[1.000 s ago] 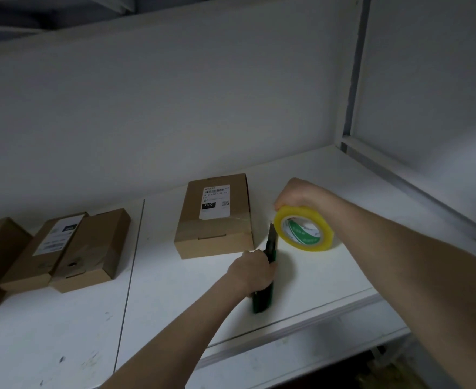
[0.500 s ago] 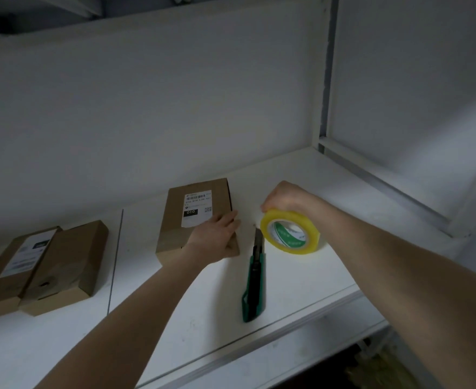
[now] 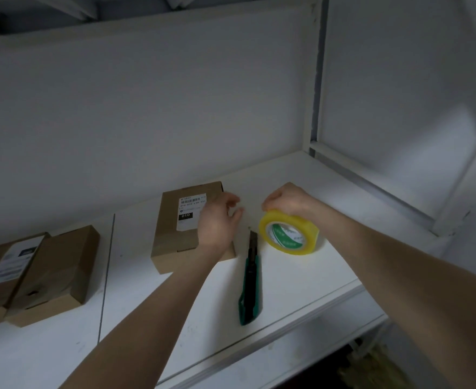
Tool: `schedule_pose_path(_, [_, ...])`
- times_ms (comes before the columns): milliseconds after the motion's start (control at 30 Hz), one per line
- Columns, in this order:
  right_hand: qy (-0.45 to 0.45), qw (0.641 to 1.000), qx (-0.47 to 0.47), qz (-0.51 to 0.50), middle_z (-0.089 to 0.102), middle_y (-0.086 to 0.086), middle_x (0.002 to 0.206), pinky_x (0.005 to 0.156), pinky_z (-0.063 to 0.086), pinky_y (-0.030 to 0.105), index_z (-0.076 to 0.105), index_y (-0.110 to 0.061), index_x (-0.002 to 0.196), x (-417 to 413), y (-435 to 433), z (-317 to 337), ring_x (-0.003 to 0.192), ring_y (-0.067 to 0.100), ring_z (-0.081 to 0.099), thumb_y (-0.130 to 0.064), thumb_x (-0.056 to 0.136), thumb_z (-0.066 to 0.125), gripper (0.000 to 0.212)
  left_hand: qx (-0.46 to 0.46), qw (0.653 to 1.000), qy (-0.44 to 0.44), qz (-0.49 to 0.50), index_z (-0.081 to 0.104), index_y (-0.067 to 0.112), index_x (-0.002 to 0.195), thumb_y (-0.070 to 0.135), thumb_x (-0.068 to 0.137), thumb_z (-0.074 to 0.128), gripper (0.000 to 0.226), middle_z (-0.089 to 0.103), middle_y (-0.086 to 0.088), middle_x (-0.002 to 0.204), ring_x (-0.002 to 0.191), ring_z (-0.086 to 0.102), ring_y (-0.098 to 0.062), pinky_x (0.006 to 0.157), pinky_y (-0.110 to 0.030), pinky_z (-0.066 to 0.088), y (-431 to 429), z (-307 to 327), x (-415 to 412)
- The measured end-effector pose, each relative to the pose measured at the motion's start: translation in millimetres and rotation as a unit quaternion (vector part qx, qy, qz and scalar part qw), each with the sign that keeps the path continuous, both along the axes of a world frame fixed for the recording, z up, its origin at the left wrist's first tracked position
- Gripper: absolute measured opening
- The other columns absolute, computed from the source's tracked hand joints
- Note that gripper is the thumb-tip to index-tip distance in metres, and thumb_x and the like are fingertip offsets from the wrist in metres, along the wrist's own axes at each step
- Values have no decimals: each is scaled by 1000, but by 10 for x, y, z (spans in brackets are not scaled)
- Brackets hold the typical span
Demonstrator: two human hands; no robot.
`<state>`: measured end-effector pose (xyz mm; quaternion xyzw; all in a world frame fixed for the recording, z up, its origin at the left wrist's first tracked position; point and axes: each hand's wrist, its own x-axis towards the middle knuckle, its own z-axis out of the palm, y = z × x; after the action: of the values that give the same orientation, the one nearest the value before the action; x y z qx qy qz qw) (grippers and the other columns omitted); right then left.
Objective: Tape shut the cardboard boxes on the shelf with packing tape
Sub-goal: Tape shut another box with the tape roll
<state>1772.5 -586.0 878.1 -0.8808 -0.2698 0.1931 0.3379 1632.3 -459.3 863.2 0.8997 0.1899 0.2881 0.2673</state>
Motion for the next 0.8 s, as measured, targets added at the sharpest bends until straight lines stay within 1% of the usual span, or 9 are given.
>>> schedule_pose_path(33, [-7, 1000, 12, -2, 73, -4, 99, 90, 54, 33, 74, -31, 80, -24, -33, -3, 95, 15, 66, -36, 77, 73, 5, 29, 999, -12, -10, 69, 11, 101, 16, 86, 66, 17, 66, -4, 97, 95, 60, -22, 76, -29, 46, -61, -15, 23])
schedule_pose_path(100, [-20, 1000, 23, -8, 73, -6, 101, 92, 53, 35, 71, -37, 74, -78, -93, -10, 97, 16, 66, -38, 78, 70, 4, 75, 997, -12, -30, 72, 11, 103, 16, 85, 68, 19, 66, -8, 99, 98, 59, -26, 76, -35, 49, -189, -68, 76])
schedule_pose_path(233, [-43, 998, 45, -6, 72, -8, 106, 93, 51, 33, 73, -38, 84, -172, -202, -7, 101, 15, 64, -39, 83, 67, 7, 68, 997, 35, -15, 69, 13, 115, 22, 91, 62, 27, 64, -11, 114, 110, 55, -28, 81, -33, 45, -328, -124, 181])
schedule_pose_path(300, [-50, 997, 57, -1, 72, -8, 105, 92, 51, 33, 72, -40, 81, -202, -249, -6, 102, 14, 65, -40, 83, 67, 6, 27, 998, 53, -15, 68, 14, 118, 23, 92, 59, 28, 66, -11, 116, 110, 58, -27, 84, -33, 47, -352, -120, 207])
schedule_pose_path(367, [-58, 997, 59, 3, 72, -9, 104, 92, 51, 34, 70, -42, 77, -226, -285, -8, 102, 15, 64, -41, 83, 67, 7, -42, 997, 58, -22, 68, 14, 118, 24, 93, 59, 29, 68, -8, 116, 109, 62, -22, 88, -32, 50, -380, -82, 211])
schedule_pose_path(467, [-72, 995, 63, 7, 71, -9, 108, 94, 49, 36, 69, -42, 78, -249, -324, -7, 106, 15, 63, -41, 84, 65, 7, -157, 985, 55, -45, 73, 10, 106, 19, 91, 62, 21, 73, -9, 103, 99, 66, -22, 88, -37, 53, -426, -36, 226])
schedule_pose_path(567, [-94, 994, 51, 13, 69, -7, 114, 93, 48, 36, 68, -41, 83, -272, -340, -8, 109, 18, 60, -43, 87, 61, 8, -250, 967, 50, -13, 75, 10, 98, 19, 86, 69, 17, 74, -9, 92, 88, 69, -23, 85, -42, 55, -416, -31, 263])
schedule_pose_path(633, [-120, 992, 23, 12, 68, -4, 116, 88, 48, 35, 66, -41, 88, -293, -328, -10, 110, 21, 59, -45, 89, 55, 12, -270, 962, 49, 2, 76, 8, 92, 17, 84, 72, 13, 74, -10, 86, 81, 70, -25, 82, -42, 57, -412, -35, 278])
schedule_pose_path(800, [-157, 987, -31, 6, 62, 7, 123, 85, 44, 34, 65, -34, 109, -372, -297, 30, 113, 29, 55, -39, 96, 43, 26, -267, 963, 32, 29, 76, 6, 87, 15, 83, 71, 11, 72, -12, 80, 72, 70, -25, 72, -41, 60, -456, -30, 283])
